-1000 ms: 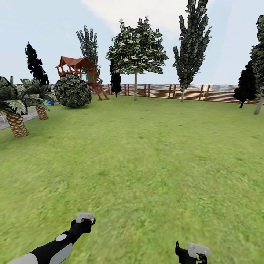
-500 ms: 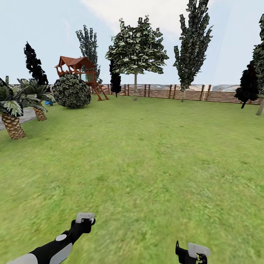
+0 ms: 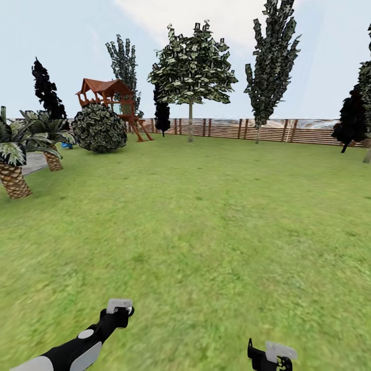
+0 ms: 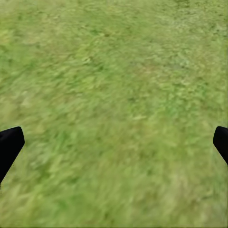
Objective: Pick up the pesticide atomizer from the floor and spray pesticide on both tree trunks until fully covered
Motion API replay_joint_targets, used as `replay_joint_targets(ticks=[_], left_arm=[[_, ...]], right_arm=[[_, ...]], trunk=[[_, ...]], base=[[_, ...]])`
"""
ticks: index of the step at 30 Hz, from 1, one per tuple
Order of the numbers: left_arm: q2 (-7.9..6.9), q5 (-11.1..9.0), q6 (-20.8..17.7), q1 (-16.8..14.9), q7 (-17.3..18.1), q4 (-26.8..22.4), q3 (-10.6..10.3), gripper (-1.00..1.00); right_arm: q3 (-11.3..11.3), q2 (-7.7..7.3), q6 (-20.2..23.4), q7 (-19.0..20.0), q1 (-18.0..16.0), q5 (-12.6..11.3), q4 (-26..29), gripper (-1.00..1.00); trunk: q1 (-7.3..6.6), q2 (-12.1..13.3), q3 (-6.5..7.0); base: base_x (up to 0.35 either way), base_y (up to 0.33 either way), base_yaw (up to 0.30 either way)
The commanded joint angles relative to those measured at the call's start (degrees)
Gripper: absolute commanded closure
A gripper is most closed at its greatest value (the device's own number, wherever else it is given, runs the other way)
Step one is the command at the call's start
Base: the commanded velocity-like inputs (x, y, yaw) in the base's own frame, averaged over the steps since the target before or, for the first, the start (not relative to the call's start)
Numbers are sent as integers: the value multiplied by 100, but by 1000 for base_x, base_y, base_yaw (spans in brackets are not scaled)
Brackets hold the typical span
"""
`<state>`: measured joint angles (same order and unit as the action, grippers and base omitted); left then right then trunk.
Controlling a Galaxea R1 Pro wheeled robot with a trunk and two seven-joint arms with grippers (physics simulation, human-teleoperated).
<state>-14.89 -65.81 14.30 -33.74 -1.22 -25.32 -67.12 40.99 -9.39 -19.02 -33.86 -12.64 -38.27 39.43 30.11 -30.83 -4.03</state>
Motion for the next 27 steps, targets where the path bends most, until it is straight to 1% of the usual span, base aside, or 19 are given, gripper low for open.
replay_joint_targets(ticks=[1,2,3,4,5,6,9,12,19,23,27], left_arm=[[-5,-55,29,-10,-13,-8,-47,100],[-5,-57,29,-10,-14,-8,-47,100],[-5,-58,29,-10,-16,-8,-47,100],[-3,-57,29,-10,-17,-8,-47,100],[-2,-56,29,-10,-17,-8,-47,100],[0,-56,29,-10,-18,-8,-47,100],[25,-55,29,-10,-20,-8,-47,100],[56,-55,29,-10,-26,-8,-47,100],[74,-55,29,-10,-41,-8,-47,100],[78,-55,29,-10,-44,-8,-47,100],[85,-55,29,-8,-44,-8,-47,100]], right_arm=[[-8,-9,-36,-33,-10,-61,10,-100],[-70,-8,-37,-33,-10,-62,11,-100],[-285,-6,-39,-32,-10,-62,11,-100],[-561,-4,-39,-19,-10,-50,11,-100],[-695,-4,-40,-12,-10,-43,12,-100],[-916,-6,-40,0,-10,-36,10,-100],[-1189,-5,-41,13,-10,-10,5,-100],[-1264,-1,-41,17,-10,5,4,-100],[-1294,-2,-47,21,-10,15,18,-100],[-1260,2,-49,35,-10,33,27,-100],[-1177,2,-49,43,-10,128,29,-100]], trunk=[[6,-11,-11],[6,-11,-11],[6,-11,-11],[6,-11,-11],[6,-11,-11],[6,-11,-11],[6,-11,-11],[6,-11,-11],[6,-11,-11],[6,-11,-11],[6,-11,-11]], base=[[334,0,0],[334,0,0],[334,0,0],[334,0,0],[334,0,0],[334,0,0],[334,0,0],[334,0,0],[334,0,0],[334,0,0],[334,0,0]])
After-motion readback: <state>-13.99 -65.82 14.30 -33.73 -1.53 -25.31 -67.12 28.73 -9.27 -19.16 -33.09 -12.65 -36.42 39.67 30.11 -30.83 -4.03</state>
